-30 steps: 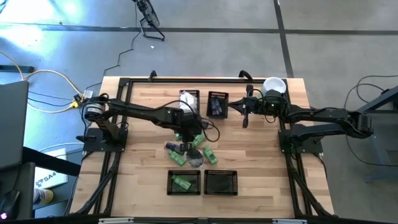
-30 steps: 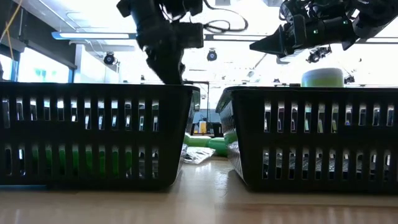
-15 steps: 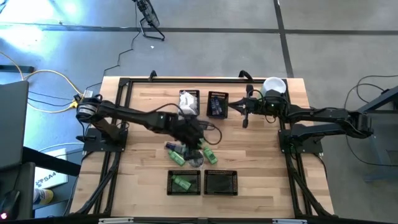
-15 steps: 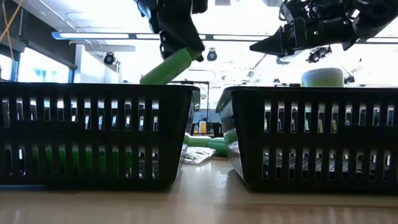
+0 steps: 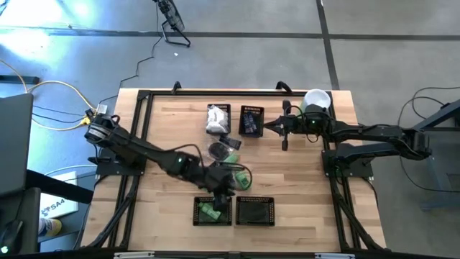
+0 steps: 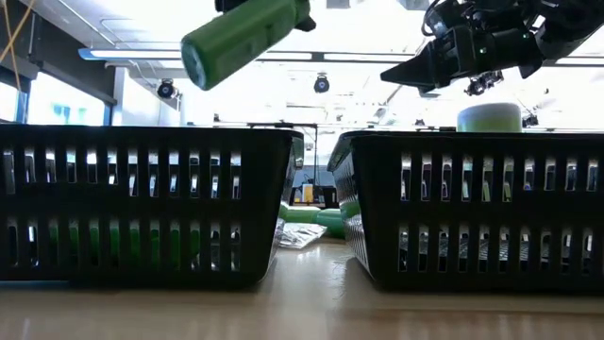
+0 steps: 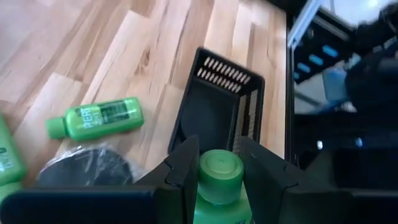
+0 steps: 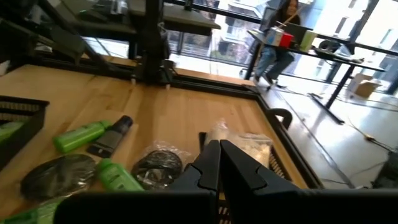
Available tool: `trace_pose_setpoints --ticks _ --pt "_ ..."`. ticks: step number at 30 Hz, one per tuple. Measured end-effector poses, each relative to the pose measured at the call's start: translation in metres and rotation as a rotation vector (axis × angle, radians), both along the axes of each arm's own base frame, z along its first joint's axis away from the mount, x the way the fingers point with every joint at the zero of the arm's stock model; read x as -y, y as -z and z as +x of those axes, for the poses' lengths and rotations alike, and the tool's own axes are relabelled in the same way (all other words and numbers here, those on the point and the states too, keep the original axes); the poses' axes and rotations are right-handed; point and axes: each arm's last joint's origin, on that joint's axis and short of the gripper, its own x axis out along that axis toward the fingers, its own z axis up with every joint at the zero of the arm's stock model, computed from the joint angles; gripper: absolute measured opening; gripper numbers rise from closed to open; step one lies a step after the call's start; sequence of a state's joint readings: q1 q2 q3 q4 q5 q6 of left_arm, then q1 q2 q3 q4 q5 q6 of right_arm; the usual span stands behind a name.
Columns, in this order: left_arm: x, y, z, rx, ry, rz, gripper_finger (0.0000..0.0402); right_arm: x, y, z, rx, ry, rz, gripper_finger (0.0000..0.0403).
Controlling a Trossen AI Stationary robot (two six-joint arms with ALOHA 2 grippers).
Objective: Pick & Place Travel size toiletries
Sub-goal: Put the green shampoo into the bottom left black bin
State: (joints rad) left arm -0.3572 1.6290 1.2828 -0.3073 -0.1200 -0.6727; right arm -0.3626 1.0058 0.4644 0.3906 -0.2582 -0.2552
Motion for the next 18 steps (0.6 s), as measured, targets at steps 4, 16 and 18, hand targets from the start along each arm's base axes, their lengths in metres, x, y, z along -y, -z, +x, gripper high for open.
trace_pose_setpoints --ticks 4,16,18 --pt "0.016 0.007 -0.001 -0.008 -0.048 -0.004 0.0096 -0.001 0.001 0.0 -0.007 -0.037 0.009 0.0003" --pt "0.033 0.047 0.015 -0.085 -0.07 -0.056 0.0097 -0.001 0.003 0.0 -0.03 -0.037 0.017 0.0003" --pt "0.034 0.05 0.018 -0.084 -0.081 -0.081 0.0102 -0.001 0.004 0.0 -0.033 -0.036 0.018 0.0003"
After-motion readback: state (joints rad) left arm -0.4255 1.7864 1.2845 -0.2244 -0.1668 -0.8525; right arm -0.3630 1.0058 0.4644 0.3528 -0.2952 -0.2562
